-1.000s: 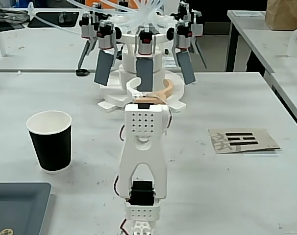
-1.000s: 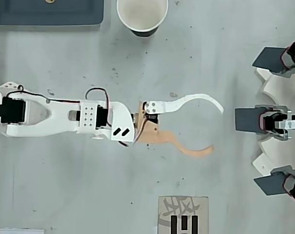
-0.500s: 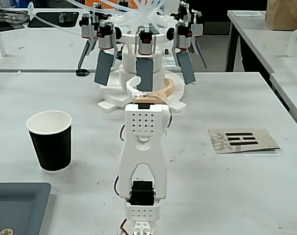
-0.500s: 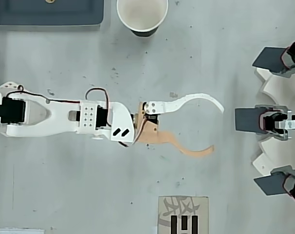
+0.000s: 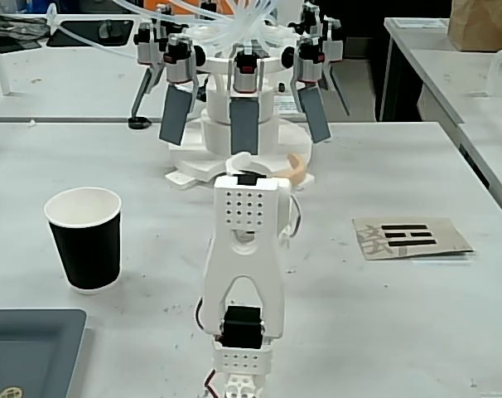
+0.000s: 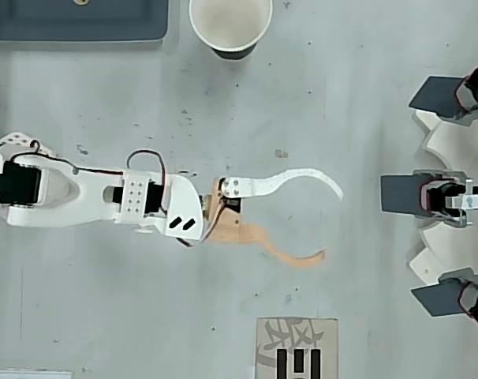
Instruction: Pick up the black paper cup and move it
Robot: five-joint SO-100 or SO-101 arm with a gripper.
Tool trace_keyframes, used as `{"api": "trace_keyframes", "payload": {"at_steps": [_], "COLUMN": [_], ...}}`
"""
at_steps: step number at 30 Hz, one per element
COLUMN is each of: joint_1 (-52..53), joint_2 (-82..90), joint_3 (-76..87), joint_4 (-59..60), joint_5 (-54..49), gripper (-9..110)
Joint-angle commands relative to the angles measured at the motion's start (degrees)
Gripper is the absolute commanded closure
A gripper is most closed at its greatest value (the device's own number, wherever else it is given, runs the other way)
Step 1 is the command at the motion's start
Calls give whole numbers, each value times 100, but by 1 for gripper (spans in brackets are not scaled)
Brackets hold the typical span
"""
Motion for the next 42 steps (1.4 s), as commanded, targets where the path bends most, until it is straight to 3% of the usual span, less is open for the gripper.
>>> {"api": "trace_keyframes", "payload": {"at_steps": [1,14,42], "joint_1": [123,149,114], "joint_2": [562,1415,2452], "joint_3": [123,1521,4113], "joint_4": [-325,-923,-2821], "joint_5": [18,35,1125], "gripper": [83,82,67]}}
